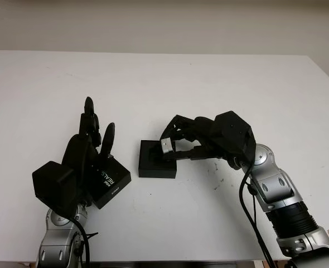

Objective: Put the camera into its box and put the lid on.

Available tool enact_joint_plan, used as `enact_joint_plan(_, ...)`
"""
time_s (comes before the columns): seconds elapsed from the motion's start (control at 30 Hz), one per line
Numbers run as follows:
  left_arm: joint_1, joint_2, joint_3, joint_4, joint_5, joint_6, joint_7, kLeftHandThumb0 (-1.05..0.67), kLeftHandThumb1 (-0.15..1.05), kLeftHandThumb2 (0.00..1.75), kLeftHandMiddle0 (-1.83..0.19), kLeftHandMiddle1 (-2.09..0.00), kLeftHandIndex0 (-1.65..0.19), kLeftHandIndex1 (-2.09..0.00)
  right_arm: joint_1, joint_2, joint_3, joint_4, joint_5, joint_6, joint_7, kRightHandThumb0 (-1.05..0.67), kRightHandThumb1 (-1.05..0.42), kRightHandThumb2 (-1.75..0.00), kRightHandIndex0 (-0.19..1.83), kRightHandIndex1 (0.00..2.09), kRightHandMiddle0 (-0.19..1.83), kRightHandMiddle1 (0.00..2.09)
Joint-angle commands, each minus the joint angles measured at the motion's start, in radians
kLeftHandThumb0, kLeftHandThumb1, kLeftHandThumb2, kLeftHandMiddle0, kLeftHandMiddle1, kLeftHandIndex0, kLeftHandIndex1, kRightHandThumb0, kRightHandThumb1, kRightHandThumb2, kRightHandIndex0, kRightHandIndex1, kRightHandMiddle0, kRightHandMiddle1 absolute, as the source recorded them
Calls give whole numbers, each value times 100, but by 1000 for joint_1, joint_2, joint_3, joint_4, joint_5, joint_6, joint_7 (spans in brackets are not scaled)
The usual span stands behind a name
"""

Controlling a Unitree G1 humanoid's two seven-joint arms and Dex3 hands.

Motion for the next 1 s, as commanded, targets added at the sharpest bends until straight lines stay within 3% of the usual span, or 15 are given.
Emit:
enact_joint_plan(0.0, 6, -4, -3, -18, -1, -4, 0, -72, 105, 52, 19, -3, 19, -2, 11, -25, 16, 16, -24, -26, 3, -44, -102, -6, 8, 64, 30, 204)
enact_joint_plan(0.2, 8, -8, -7, -23, 4, -3, 7, -72, 105, 52, 19, -3, 19, -2, 32, -41, 43, 18, -93, -111, -27, -46, -102, -5, 13, 58, 29, 202)
enact_joint_plan(0.3, 9, -11, -8, -29, 3, 1, 8, -72, 105, 53, 19, -3, 19, -2, 55, -49, 54, -4, -137, -153, -58, -46, -101, -5, 11, 52, 24, 190)
enact_joint_plan(0.4, 11, -12, -11, -33, 5, 3, 9, -72, 105, 52, 19, -3, 19, -2, 70, -65, 63, -25, -168, -188, -60, -52, -96, -5, 9, 29, 8, 152)
enact_joint_plan(0.47, 14, -14, -14, -37, 8, 6, 11, -72, 105, 52, 19, -3, 18, -3, 78, -90, 80, -38, -204, -242, -57, -62, -93, -5, 3, 14, -1, 111)
enact_joint_plan(0.6, 18, -23, -19, -41, 13, 4, 23, -73, 105, 52, 18, -4, 18, -4, 101, -121, 88, -51, -251, -355, -77, -68, -94, -5, -11, 4, 3, 46)
enact_joint_plan(0.7, 22, -31, -23, -51, 14, 10, 26, -73, 105, 51, 19, -4, 18, -4, 112, -128, 82, -55, -261, -390, -81, -68, -94, -5, -16, 4, 5, 27)
enact_joint_plan(0.97, 23, -47, -36, -52, 32, 14, 38, -73, 105, 50, 19, -5, 18, -4, 119, -136, 65, -57, -276, -436, -94, -73, -93, -5, -19, 0, -5, 12)
